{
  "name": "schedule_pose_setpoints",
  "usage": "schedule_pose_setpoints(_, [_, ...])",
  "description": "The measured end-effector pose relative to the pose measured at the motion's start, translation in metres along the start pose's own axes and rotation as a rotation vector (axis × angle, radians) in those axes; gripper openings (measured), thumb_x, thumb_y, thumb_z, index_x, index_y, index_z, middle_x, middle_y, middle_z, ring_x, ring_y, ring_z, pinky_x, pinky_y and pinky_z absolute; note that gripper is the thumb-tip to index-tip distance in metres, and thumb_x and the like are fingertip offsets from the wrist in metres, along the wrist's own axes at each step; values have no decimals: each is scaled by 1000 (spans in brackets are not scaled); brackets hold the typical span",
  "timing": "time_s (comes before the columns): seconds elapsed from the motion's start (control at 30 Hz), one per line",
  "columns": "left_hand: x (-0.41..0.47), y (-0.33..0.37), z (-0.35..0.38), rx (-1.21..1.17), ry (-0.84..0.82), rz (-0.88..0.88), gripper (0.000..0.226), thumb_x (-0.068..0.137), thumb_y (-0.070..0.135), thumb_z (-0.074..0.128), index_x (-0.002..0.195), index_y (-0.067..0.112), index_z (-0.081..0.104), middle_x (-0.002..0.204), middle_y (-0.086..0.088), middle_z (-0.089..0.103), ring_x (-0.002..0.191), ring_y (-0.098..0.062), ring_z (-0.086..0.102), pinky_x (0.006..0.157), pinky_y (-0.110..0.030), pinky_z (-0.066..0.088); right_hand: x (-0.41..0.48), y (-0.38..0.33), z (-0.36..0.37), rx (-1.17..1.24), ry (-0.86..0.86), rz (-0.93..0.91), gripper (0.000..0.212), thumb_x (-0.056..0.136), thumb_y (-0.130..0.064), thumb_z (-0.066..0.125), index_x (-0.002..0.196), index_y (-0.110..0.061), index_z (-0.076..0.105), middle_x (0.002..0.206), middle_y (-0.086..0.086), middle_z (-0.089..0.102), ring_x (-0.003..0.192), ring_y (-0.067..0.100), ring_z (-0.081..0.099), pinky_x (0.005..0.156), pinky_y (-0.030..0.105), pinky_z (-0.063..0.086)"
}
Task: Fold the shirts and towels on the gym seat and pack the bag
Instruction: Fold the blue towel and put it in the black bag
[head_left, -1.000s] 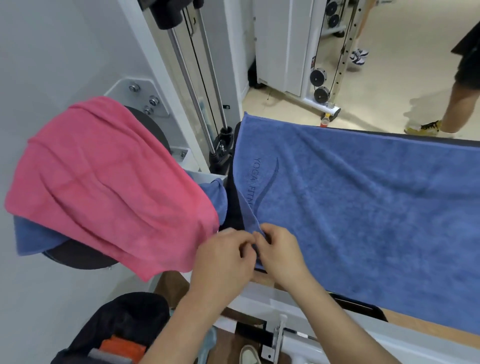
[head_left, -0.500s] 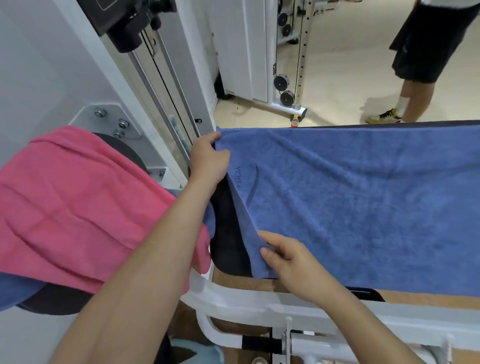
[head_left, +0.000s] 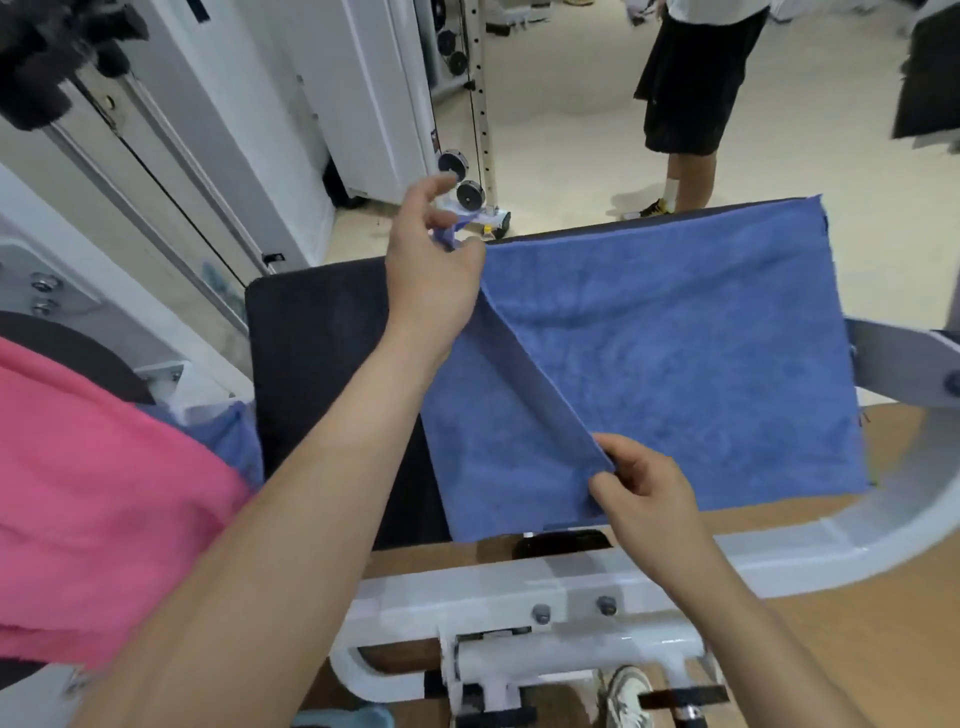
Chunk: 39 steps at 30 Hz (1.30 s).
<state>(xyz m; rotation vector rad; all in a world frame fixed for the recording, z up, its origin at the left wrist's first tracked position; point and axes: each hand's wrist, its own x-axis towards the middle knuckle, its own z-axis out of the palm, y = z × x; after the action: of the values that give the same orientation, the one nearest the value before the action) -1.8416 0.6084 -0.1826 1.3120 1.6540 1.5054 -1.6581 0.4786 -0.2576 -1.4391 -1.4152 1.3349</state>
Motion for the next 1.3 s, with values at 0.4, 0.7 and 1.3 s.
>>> schedule_pose_setpoints(0.4, [1,-1,160,565,-596,264,49,88,5,48,134,20,52,131,-2,48,86,-13,56,96,-31,43,21,72,-124,-254,121,199,15,80,-15,49,78,-15,64,64,5,57,61,18,49,57,32,37])
schedule_pose_setpoints(0.7, [31,-3,156,842,-432,404,32,89,7,54,117,16,66,104,-3,54,93,-18,53,81,-22,36,29,89,-129,-360,73,93,28,92,-35,57,68,-22,50,59,-7,54,58,10,50,53,24,36])
schedule_pose_setpoints(1.3, [25,48,133,504,-549,377,27,83,-1,68,86,26,70,80,31,65,78,5,59,74,-12,46,26,88,-144,-310,-40,45,42,95,-31,56,57,-22,42,51,-7,45,52,10,44,49,24,27])
